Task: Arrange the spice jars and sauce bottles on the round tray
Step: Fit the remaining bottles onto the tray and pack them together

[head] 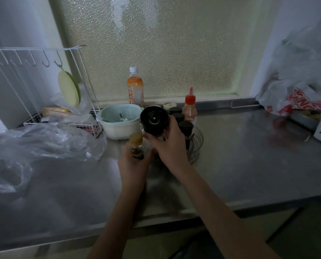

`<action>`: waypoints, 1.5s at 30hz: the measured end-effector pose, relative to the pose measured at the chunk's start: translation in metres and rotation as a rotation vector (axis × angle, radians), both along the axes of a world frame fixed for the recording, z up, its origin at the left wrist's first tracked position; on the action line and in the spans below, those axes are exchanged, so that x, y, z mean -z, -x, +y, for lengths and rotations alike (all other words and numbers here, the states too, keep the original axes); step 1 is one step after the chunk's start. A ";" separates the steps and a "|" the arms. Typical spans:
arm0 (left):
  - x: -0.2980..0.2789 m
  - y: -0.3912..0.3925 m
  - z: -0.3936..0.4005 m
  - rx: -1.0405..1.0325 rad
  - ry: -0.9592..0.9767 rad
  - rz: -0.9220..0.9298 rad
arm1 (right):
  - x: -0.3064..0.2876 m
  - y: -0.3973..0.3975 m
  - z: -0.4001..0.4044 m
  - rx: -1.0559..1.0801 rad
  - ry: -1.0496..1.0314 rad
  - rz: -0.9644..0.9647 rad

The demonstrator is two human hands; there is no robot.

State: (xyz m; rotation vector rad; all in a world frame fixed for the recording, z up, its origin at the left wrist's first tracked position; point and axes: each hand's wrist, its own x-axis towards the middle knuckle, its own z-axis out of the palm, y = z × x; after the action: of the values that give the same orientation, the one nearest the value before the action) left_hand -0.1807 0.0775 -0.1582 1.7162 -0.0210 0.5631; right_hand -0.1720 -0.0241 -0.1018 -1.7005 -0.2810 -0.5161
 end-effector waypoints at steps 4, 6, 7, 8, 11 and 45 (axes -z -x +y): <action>0.006 -0.016 0.002 -0.006 -0.049 0.064 | 0.000 -0.012 0.019 0.159 0.020 -0.077; 0.004 -0.021 0.000 -0.011 -0.077 0.052 | -0.001 -0.016 0.026 0.243 0.063 -0.104; 0.003 -0.024 -0.001 -0.017 -0.090 0.055 | -0.001 -0.018 0.029 0.272 0.083 -0.110; 0.003 -0.028 -0.001 -0.025 -0.100 0.067 | 0.000 -0.020 0.032 0.295 0.094 -0.110; 0.003 -0.033 -0.002 -0.054 -0.079 0.119 | 0.007 -0.026 0.034 0.343 0.096 -0.079; -0.002 -0.048 -0.021 -0.362 -0.106 0.247 | 0.017 -0.036 -0.102 0.340 0.084 0.185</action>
State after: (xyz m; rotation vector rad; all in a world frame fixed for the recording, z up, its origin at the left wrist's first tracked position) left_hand -0.1325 0.0562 -0.1561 1.8961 0.4502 0.6175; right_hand -0.1358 -0.1262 -0.1190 -1.8750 0.1249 -0.5961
